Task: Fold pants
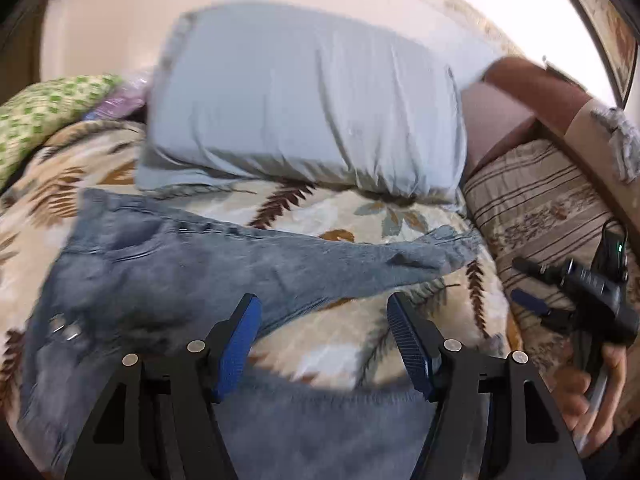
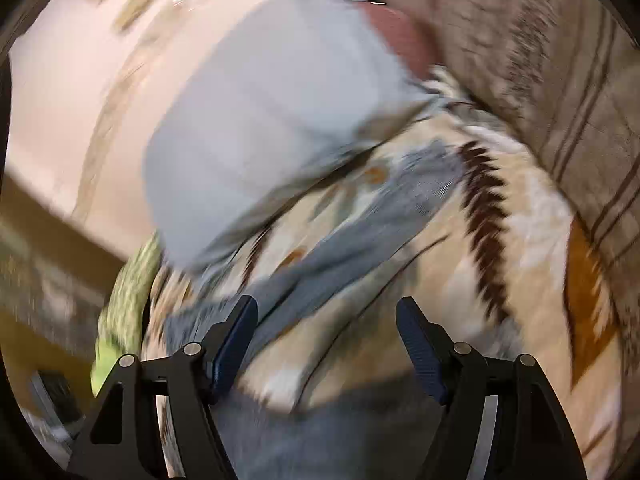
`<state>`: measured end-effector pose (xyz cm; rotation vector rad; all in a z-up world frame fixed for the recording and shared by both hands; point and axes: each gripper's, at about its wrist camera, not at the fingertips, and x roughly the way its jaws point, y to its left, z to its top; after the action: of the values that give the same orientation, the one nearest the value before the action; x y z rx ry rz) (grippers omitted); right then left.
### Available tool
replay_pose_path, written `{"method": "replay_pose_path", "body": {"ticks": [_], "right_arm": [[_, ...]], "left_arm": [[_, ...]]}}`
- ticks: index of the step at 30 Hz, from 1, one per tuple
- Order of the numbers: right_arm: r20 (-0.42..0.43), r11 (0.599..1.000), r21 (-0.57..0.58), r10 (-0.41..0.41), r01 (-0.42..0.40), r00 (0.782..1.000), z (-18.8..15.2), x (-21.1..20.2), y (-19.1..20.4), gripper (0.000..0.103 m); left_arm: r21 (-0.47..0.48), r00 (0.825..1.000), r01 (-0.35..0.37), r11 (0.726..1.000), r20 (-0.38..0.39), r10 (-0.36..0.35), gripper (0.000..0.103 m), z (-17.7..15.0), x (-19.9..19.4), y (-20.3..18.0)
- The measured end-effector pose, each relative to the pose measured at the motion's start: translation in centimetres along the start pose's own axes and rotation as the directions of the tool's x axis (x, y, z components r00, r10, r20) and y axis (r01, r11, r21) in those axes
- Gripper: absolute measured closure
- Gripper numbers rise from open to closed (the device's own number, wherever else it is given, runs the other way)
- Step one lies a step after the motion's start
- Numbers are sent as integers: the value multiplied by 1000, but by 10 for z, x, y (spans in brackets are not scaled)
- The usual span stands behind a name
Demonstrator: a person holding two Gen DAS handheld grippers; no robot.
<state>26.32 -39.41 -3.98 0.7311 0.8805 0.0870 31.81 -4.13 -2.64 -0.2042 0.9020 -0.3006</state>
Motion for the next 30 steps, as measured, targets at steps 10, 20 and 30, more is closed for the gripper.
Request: {"method": "replay_pose_path", "body": {"ticks": [10, 20, 30], "right_arm": [[-49, 924, 162, -343, 346, 938, 101, 116, -34, 37], [30, 879, 109, -469, 464, 883, 83, 96, -12, 93], [194, 990, 142, -43, 15, 980, -10, -3, -29, 92]], "left_arm": [[-131, 998, 9, 991, -60, -17, 39, -8, 62, 45], [-121, 999, 18, 992, -32, -22, 38, -8, 47, 43], [-311, 971, 141, 940, -141, -192, 37, 19, 61, 68]]}}
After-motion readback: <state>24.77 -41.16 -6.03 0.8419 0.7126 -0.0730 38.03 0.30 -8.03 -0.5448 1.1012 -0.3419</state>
